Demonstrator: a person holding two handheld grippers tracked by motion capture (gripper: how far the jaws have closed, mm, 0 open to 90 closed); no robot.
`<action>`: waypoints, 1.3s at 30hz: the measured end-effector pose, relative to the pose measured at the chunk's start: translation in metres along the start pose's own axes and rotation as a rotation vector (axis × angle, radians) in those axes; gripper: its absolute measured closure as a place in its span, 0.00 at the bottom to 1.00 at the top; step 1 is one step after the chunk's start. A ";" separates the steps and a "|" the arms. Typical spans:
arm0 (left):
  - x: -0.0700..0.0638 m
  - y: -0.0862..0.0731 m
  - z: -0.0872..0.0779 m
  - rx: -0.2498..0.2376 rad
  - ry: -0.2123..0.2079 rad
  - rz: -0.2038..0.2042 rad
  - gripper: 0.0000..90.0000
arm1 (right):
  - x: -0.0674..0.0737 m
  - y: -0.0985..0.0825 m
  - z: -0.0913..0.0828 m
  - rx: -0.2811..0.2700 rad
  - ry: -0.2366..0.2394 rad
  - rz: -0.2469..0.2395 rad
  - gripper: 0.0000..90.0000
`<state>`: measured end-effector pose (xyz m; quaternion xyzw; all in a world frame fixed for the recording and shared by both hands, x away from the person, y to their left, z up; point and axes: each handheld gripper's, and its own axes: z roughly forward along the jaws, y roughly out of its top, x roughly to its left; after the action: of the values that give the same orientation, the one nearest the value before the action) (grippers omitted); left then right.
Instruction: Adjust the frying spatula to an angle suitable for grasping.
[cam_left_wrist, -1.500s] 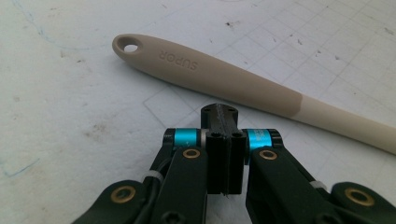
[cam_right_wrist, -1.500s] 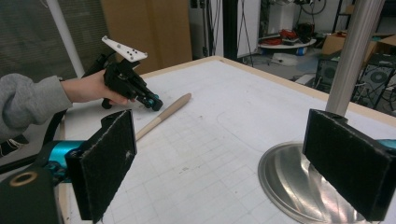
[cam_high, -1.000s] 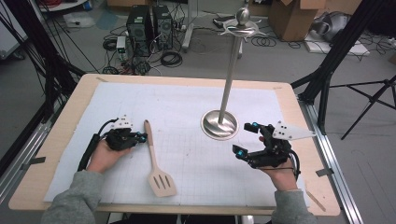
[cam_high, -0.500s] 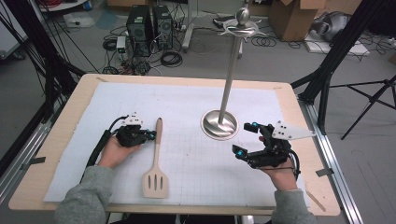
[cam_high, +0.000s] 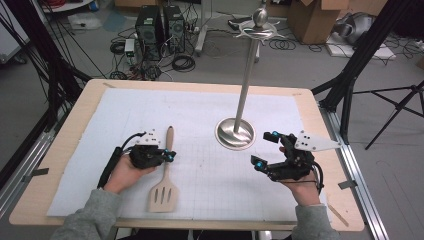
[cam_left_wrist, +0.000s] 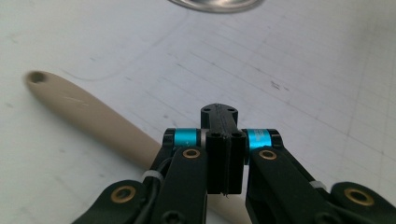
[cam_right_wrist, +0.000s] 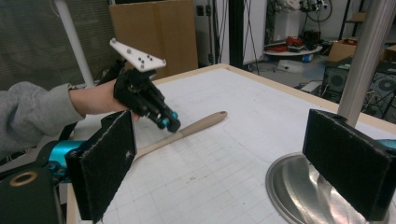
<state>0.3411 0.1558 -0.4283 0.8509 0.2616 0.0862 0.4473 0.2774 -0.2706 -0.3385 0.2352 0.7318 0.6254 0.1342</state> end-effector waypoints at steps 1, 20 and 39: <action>-0.003 -0.002 0.003 0.010 -0.008 -0.001 1.00 | 0.000 0.000 0.000 0.000 0.000 0.000 0.09; -0.006 -0.030 -0.017 0.093 -0.079 0.070 1.00 | -0.001 -0.001 0.002 0.007 0.008 0.003 0.09; 0.026 -0.034 -0.054 -0.044 0.041 -0.068 1.00 | -0.004 -0.003 0.003 0.006 0.005 0.014 0.09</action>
<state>0.3298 0.2244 -0.4264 0.8296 0.2976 0.0943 0.4630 0.2813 -0.2707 -0.3420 0.2391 0.7323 0.6248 0.1273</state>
